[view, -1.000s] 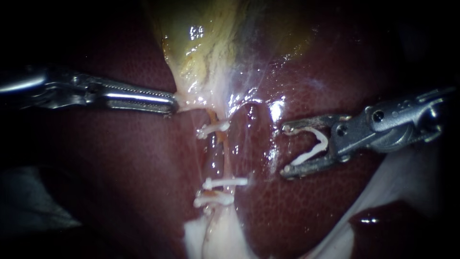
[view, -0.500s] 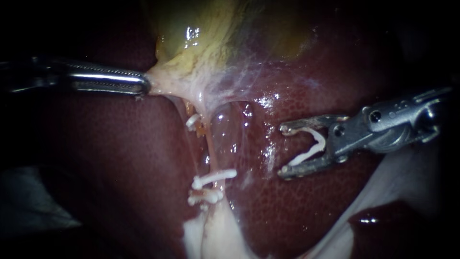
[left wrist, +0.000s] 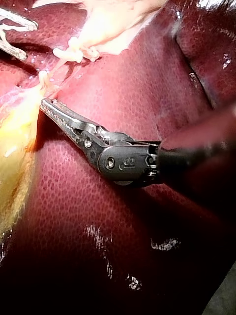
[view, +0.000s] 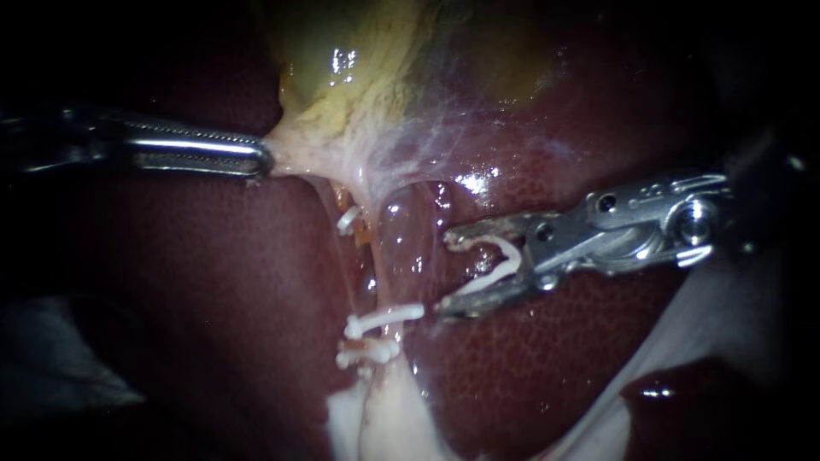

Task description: Clipping second clip right tube

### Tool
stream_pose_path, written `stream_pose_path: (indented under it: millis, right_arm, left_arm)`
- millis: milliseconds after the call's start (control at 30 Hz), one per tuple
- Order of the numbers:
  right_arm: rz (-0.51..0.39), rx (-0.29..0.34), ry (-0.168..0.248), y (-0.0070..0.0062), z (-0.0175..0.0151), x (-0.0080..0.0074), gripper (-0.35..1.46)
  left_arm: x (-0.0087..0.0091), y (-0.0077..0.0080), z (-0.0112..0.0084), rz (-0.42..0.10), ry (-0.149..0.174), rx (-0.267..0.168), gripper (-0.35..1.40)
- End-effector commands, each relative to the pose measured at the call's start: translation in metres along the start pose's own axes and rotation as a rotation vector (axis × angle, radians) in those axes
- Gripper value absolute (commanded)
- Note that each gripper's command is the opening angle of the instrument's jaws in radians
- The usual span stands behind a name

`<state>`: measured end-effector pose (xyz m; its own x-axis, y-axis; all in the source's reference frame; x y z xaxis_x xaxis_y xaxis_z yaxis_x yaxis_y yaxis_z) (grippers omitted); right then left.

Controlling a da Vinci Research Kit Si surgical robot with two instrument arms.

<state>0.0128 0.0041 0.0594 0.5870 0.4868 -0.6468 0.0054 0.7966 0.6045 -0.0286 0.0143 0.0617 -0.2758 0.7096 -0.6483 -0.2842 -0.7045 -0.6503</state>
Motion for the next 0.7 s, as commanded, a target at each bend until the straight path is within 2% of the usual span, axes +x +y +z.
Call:
stream_pose_path:
  millis: [33,400,700]
  right_arm:
    - [0.007,0.009,0.000,0.0000,0.0005,-0.0001,0.48]
    - [0.074,0.090,0.033,0.0016,0.0051,-0.0017,0.46]
    - [0.137,0.147,0.089,0.0024,0.0081,-0.0025,0.47]
  left_arm:
    - [0.0000,0.0000,0.0001,0.000,0.000,-0.001,-0.35]
    - [-0.0002,0.0000,0.0002,0.001,0.000,0.000,-0.35]
    - [-0.0001,0.0000,0.0002,0.001,0.000,0.000,-0.35]
